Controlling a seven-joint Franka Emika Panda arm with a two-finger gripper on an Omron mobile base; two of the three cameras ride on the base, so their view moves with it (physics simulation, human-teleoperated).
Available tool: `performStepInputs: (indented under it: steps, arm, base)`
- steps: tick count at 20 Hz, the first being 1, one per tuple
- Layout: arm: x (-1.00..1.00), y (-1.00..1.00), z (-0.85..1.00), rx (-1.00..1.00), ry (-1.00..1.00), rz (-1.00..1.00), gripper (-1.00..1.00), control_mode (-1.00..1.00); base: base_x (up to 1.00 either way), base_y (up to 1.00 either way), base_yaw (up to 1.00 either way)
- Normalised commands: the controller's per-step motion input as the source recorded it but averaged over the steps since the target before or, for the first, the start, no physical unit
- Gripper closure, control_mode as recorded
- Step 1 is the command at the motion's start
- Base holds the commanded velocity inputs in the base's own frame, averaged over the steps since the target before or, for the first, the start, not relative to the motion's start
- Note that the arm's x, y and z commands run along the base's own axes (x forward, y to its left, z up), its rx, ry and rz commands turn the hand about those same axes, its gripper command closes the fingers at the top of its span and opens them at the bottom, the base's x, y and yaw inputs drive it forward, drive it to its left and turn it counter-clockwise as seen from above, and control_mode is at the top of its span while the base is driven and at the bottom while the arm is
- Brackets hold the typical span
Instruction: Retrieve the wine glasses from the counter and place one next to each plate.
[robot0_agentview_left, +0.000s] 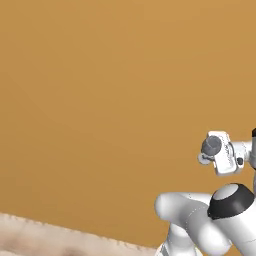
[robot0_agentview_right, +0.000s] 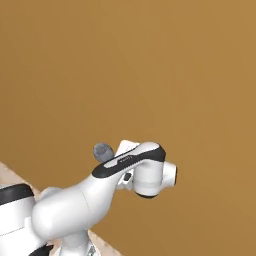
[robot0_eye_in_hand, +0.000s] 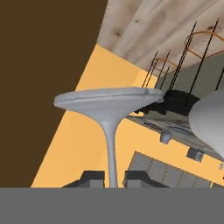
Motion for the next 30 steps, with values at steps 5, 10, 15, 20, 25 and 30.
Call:
performStepInputs:
  steps: [5,10,15,20,25,30]
  arm:
    - [0.00,0.00,0.00,0.00,0.00,0.00,1.00,1.00]
    - [0.00,0.00,0.00,0.00,0.00,0.00,1.00,1.00]
    - [0.00,0.00,0.00,0.00,0.00,0.00,1.00,1.00]
    - [0.00,0.00,0.00,0.00,0.00,0.00,1.00,1.00]
    - [0.00,0.00,0.00,0.00,0.00,0.00,1.00,1.00]
    - [0.00,0.00,0.00,0.00,0.00,0.00,1.00,1.00]
  base:
    - [1.00,0.33,0.25]
    - [1.00,0.89,0.36]
    - [0.40,0.03,0.95]
    - [0.00,0.00,1.00]
    - [0.34,-0.16,0.82]
    - [0.94,-0.24,0.53]
